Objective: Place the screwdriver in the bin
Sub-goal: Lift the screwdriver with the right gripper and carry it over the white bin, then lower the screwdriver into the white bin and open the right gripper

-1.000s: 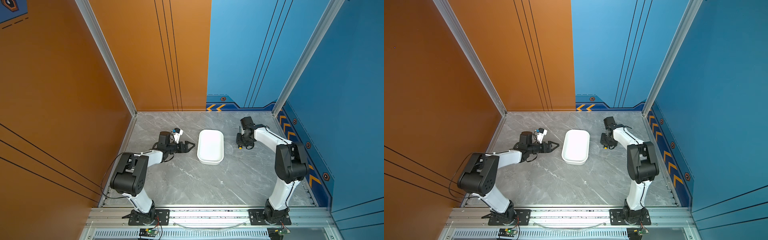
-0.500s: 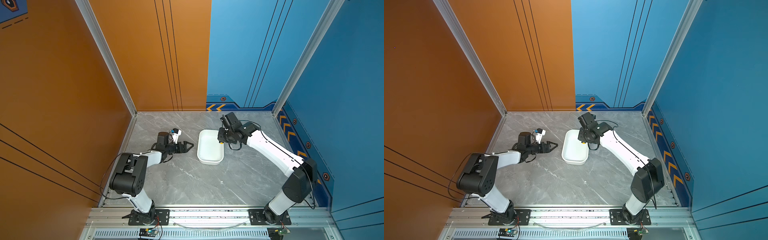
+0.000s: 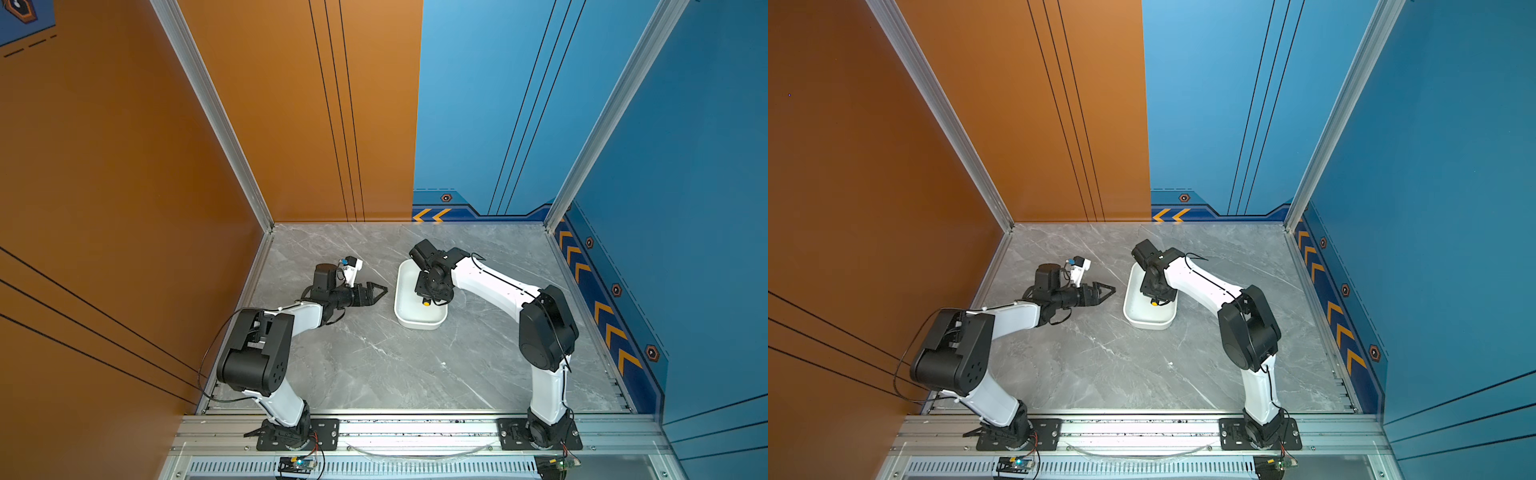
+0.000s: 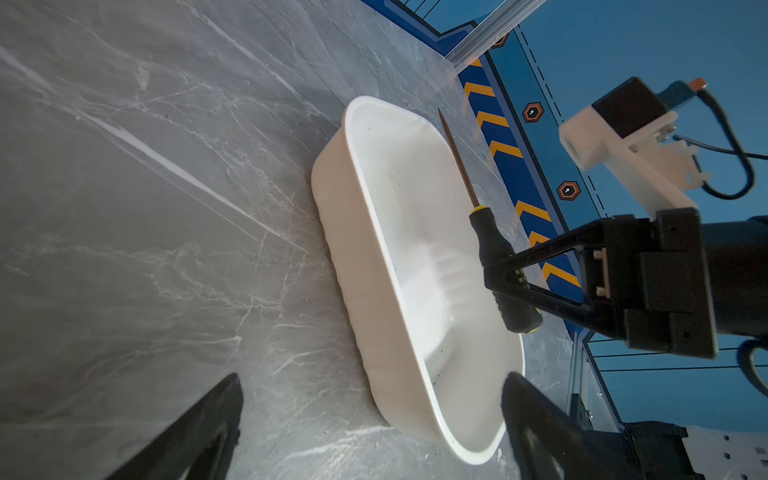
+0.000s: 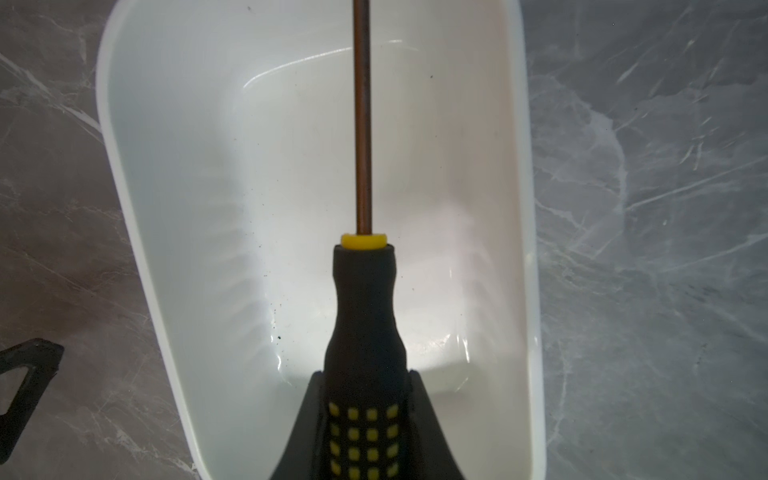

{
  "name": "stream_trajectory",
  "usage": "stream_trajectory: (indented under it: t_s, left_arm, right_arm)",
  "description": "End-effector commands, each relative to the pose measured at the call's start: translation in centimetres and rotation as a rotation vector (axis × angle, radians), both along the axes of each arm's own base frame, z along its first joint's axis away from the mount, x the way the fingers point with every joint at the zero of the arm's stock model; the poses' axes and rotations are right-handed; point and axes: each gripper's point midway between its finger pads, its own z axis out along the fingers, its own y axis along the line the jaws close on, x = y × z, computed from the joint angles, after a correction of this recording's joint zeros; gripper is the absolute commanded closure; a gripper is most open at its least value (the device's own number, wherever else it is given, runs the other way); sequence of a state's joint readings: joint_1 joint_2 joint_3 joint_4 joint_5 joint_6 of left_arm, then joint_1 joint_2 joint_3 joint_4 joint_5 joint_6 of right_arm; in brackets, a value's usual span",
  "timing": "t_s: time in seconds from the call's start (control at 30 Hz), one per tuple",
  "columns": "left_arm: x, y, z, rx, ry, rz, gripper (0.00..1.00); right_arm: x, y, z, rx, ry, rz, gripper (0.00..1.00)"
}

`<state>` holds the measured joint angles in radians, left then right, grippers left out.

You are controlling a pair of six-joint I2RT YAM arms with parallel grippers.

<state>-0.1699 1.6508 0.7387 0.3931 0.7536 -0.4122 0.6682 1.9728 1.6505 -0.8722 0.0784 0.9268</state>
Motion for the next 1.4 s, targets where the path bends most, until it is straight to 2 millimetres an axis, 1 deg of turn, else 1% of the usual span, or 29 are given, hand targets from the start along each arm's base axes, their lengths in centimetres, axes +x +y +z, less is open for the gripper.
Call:
stream_trajectory:
  t_s: [0.0,0.33,0.43,0.47,0.5,0.73,1.37]
  left_arm:
    - [-0.5,0.1,-0.2,-0.008,0.005,-0.015,0.02]
    - [-0.5,0.2,-0.5,-0.004,0.009,-0.013,0.02]
    - [-0.5,0.3,-0.5,-0.003,0.007,-0.015,0.02]
    - [-0.5,0.3,-0.6,-0.002,0.009,-0.013,0.02]
    - [-0.5,0.3,-0.5,-0.003,0.008,-0.013,0.02]
    - [-0.6,0.6,-0.9,-0.002,0.018,-0.011,0.02]
    - [-0.6,1.0,-1.3,-0.001,0.028,0.001,0.02]
  right_arm:
    - [-0.2,0.7,0.2,0.018,0.022,-0.009,1.0]
    - [-1.6,1.7,-3.1,-0.002,0.118,0.037,1.0]
    - [-1.6,1.9,-3.2,0.001,0.118,0.045,1.0]
    - [-1.7,1.9,-4.2,-0.014,0.137,0.045,1.0]
    - [-1.7,1.9,-4.5,-0.016,0.144,0.048,1.0]
    - [-2.0,1.7,-5.6,-0.038,0.165,0.075,1.0]
    - [-2.7,1.9,-8.5,-0.065,0.233,0.151,1.0]
